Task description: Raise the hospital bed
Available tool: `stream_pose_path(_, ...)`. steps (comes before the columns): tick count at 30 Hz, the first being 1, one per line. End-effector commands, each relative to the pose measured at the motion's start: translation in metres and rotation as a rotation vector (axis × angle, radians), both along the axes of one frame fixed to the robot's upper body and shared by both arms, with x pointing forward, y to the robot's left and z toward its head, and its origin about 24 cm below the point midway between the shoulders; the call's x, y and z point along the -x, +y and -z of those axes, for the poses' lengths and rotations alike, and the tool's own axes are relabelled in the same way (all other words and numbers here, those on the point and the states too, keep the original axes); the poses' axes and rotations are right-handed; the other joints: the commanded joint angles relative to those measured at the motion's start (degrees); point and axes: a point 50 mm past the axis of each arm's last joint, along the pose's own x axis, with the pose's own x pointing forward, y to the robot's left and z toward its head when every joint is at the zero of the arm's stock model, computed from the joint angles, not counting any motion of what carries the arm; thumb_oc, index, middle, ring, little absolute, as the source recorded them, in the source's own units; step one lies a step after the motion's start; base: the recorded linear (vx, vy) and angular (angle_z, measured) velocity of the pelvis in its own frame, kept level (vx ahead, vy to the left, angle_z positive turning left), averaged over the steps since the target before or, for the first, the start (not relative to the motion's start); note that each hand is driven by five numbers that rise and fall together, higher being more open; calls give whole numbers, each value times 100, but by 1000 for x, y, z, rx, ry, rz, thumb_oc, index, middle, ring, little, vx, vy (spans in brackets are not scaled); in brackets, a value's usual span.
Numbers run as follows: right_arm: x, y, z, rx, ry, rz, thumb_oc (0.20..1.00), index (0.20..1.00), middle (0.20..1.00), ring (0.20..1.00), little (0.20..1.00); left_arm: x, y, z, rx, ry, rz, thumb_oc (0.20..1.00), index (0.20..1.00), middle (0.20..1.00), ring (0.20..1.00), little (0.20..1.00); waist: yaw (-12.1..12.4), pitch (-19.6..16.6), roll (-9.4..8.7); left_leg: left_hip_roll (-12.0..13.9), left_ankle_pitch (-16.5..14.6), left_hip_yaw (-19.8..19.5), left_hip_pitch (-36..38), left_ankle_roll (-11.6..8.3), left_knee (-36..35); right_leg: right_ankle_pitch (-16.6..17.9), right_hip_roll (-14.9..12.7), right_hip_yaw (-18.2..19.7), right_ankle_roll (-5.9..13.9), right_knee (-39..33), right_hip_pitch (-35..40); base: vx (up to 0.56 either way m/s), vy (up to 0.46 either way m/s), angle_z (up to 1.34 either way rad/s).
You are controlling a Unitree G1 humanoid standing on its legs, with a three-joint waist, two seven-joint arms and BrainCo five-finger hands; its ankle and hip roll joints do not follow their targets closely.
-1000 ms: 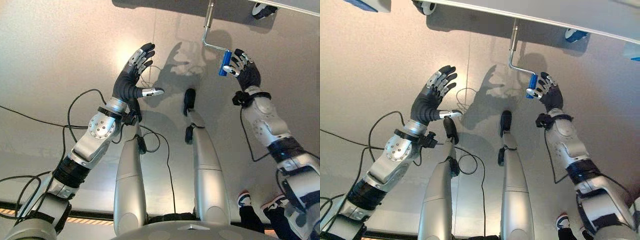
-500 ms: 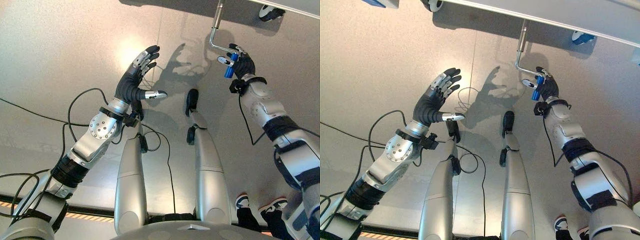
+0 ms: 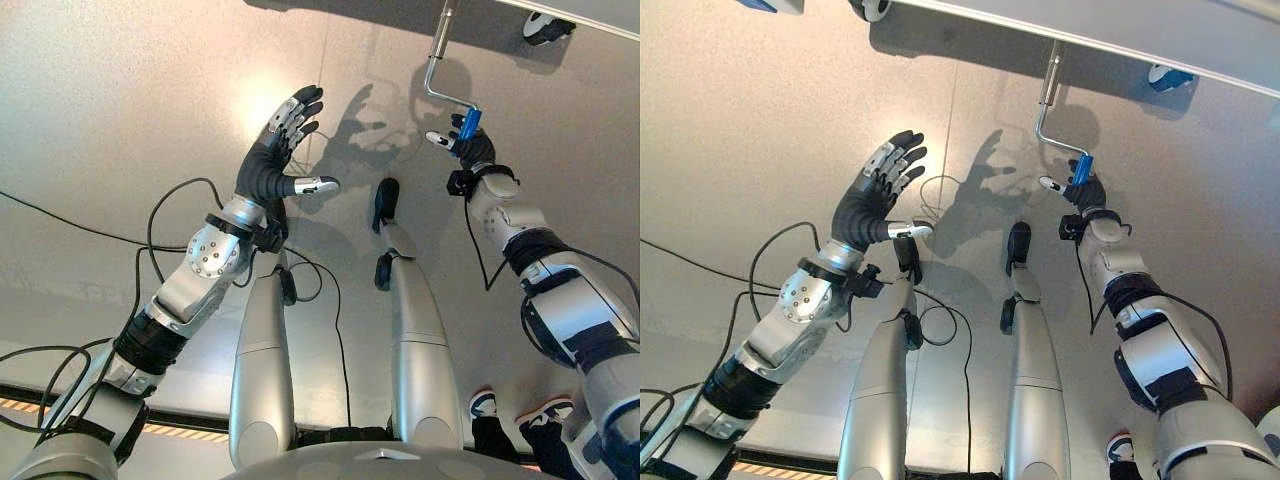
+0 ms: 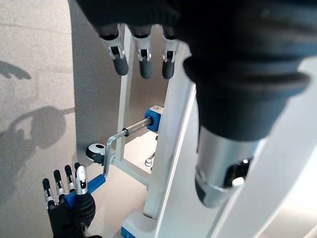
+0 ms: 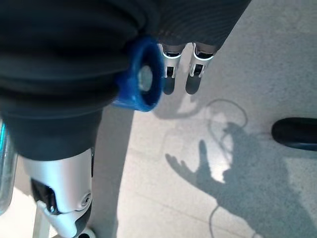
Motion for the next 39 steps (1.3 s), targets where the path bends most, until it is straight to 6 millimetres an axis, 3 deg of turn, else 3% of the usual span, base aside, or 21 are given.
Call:
stream_pose_path(1,-2,-1,-1,8,8,12,1000,1000,1000,1000,1000,19,-6,-20,48,-110,64,1000,1000,1000,1000,1000,25,-107,-66,-154,-345,32,-89,62,349,566,104,72,501,-997,298,0,0,0)
stream_pose_path(6,-2,3,-1,-19,-2,2,1000,1000,1000,1000,1000,18,-5,-20,58,-111,58,1000,1000,1000,1000,1000,5,-107,-67,-159,-344,49,-76,68,333,570,113,90,510,-1010,302,0,0,0)
stream_pose_path(7,-2,4,-2,-28,-11,0,715,715,715,715,715,18,-4,-21,60,-113,53,1000,1000,1000,1000,1000,3,-107,-67,-159,-346,51,-75,68,330,571,114,90,512,-1012,300,0,0,0)
stream_pose_path(8,-2,5,-3,-32,-16,-1,533,533,533,533,533,18,-4,-20,62,-110,51,1000,1000,1000,1000,1000,2,-107,-71,-160,-343,58,-72,67,320,574,113,89,515,-1019,307,0,0,0)
stream_pose_path(9,-2,6,-3,-36,-22,-4,492,492,492,492,492,18,-4,-20,61,-107,51,1000,1000,1000,1000,1000,2,-107,-74,-161,-341,57,-68,65,309,578,110,87,518,-1029,311,0,0,0)
stream_pose_path(11,-2,7,-6,-41,-35,-10,489,489,489,489,489,18,-3,-19,55,-105,47,1000,1000,1000,1000,1000,-1,-107,-80,-160,-341,61,-60,67,299,581,114,96,523,-1036,316,0,0,0)
stream_pose_path(13,-1,11,-10,-48,-59,-29,404,404,404,404,404,19,-3,-19,50,-106,49,1000,1000,1000,1000,1000,-6,-107,-94,-155,-343,65,-51,68,295,579,120,102,518,-1041,317,0,0,0)
stream_pose_path(15,-1,11,-14,-53,-74,-36,200,200,200,200,200,19,-3,-19,51,-105,53,1000,1000,1000,1000,1000,-15,-107,-111,-152,-344,66,-57,66,302,576,123,105,519,-1036,321,0,0,0)
stream_pose_path(24,0,3,-33,-30,-132,-33,200,200,200,200,200,21,-3,-17,37,-102,61,1000,1000,1000,1000,1000,-19,-107,-130,-141,-336,59,-36,54,285,573,124,91,525,-1013,317,0,0,0)
stream_pose_path(39,1,2,-43,-46,-176,-45,200,200,200,200,200,22,-3,-15,20,-94,72,1000,1000,1000,1000,1000,-23,-107,-144,-137,-341,55,-1,49,267,562,126,84,527,-1012,353,0,0,0)
